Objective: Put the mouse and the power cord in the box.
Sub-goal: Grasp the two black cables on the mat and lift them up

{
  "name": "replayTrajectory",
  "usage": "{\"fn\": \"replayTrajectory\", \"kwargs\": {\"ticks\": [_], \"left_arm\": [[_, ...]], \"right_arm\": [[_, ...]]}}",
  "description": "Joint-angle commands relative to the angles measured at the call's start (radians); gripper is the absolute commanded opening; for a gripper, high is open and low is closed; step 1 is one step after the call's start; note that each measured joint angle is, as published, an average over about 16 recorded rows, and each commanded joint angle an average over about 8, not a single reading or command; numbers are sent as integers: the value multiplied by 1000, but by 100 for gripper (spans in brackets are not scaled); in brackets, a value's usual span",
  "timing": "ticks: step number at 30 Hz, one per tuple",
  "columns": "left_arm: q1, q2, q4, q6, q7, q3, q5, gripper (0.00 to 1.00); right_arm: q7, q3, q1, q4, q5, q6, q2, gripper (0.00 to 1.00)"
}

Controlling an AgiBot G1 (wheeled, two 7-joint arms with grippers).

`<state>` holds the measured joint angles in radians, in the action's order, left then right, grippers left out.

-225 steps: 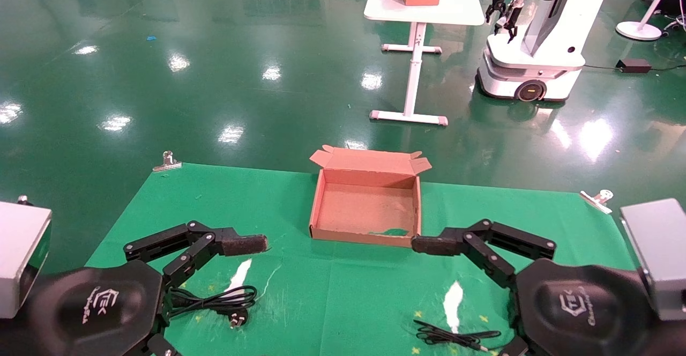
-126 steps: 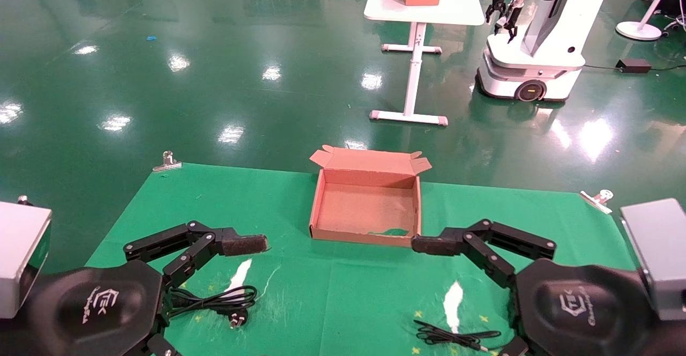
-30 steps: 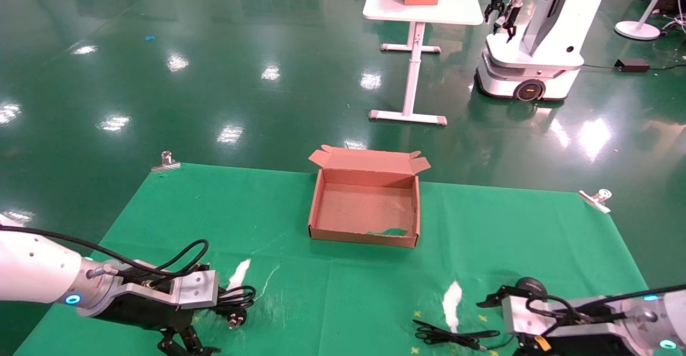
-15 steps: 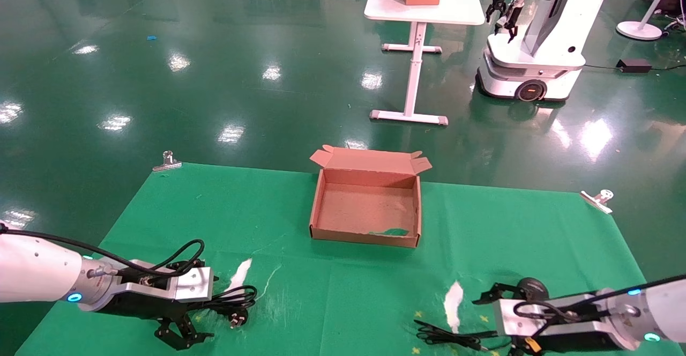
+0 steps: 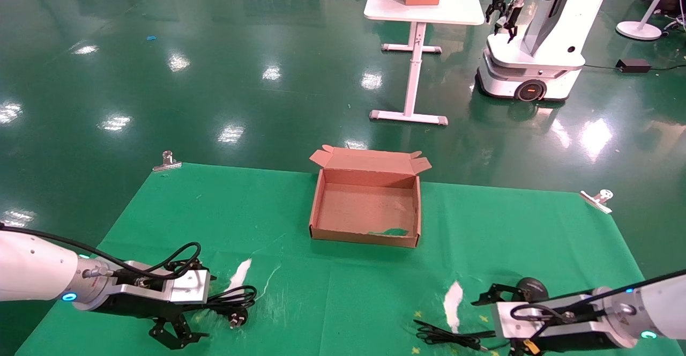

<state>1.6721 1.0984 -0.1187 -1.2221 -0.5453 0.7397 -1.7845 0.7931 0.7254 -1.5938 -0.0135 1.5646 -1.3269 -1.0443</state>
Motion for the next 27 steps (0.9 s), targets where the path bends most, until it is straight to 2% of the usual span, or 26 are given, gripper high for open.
{"fn": "replayTrajectory", "kwargs": {"ticks": [1, 4, 5, 6, 7, 12, 13, 14, 15, 27], "left_arm": [[2, 0, 9, 3, -13, 0, 0, 100], [6, 4, 21, 4, -22, 0, 0, 100], [7, 5, 24, 4, -24, 0, 0, 98], [9, 5, 28, 5, -26, 0, 0, 90], [10, 6, 32, 5, -28, 0, 0, 80], [13, 9, 41, 7, -32, 0, -1, 17], [13, 9, 43, 8, -32, 0, -1, 7], [13, 9, 43, 7, -32, 0, -1, 3], [13, 9, 42, 7, -32, 0, -1, 0], [12, 8, 36, 6, -30, 0, 0, 0]], "right_arm": [[1, 0, -2, 4, 0, 1, -1, 100], [3, -2, -2, 5, -2, -1, -7, 100], [4, -2, -2, 4, -3, -2, -9, 97], [5, -2, -3, 5, -3, -3, -11, 91], [6, -2, -4, 5, -3, -3, -13, 84], [7, -2, -6, 8, -2, -4, -16, 21], [7, -2, -6, 8, -2, -4, -17, 12], [7, -2, -6, 8, -2, -4, -17, 5], [7, -2, -6, 8, -2, -4, -17, 0], [7, -2, -5, 6, -3, -4, -15, 0]]}}
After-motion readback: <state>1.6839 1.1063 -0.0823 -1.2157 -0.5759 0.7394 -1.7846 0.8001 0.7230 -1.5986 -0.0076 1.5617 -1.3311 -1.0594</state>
